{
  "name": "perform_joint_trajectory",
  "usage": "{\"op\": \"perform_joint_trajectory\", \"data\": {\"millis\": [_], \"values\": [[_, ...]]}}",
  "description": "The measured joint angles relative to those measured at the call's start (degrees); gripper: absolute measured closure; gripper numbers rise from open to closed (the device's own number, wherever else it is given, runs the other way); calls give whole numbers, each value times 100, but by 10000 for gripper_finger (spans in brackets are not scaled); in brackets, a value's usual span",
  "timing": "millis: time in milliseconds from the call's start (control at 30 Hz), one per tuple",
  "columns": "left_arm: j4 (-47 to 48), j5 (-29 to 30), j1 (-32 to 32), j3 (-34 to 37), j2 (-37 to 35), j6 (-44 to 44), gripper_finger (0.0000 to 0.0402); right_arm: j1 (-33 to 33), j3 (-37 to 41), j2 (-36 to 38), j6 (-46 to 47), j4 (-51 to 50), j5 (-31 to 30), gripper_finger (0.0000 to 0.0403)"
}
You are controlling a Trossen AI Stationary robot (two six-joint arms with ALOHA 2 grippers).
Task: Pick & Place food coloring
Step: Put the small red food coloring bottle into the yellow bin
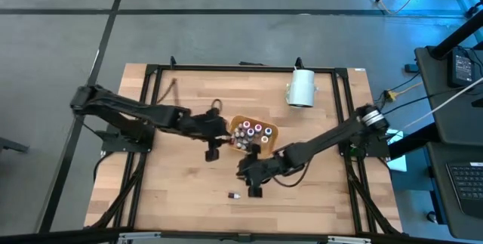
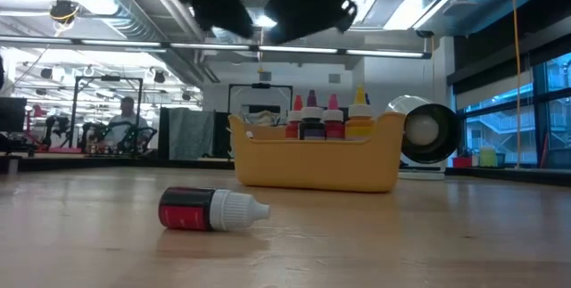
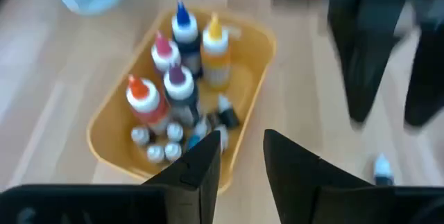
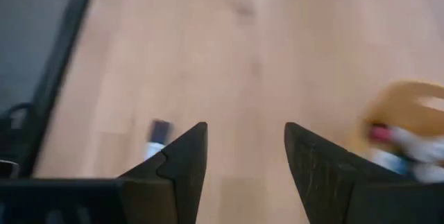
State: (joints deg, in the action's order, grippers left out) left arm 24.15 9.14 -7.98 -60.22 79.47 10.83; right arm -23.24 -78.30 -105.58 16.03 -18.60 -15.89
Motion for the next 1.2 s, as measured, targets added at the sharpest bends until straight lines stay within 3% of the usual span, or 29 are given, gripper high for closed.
{"op": "perform_joint_trajectory", "data": {"millis": [267,667,800,1000,1200], "values": [[-1360,351,-451,1055,-1013,179,297,-324,0,-1008,-166,1280,267,210],[-1377,383,-703,1210,-1061,208,300,-731,-2,-1911,478,1885,240,210],[-1371,375,-705,1210,-1061,233,300,-783,-4,-2075,630,1955,-112,216],[-1369,375,-705,1210,-1059,341,300,-785,-7,-2087,640,1923,-251,262],[-1369,370,-705,1210,-1059,363,300,-768,-12,-2035,862,1755,-270,337]]}}
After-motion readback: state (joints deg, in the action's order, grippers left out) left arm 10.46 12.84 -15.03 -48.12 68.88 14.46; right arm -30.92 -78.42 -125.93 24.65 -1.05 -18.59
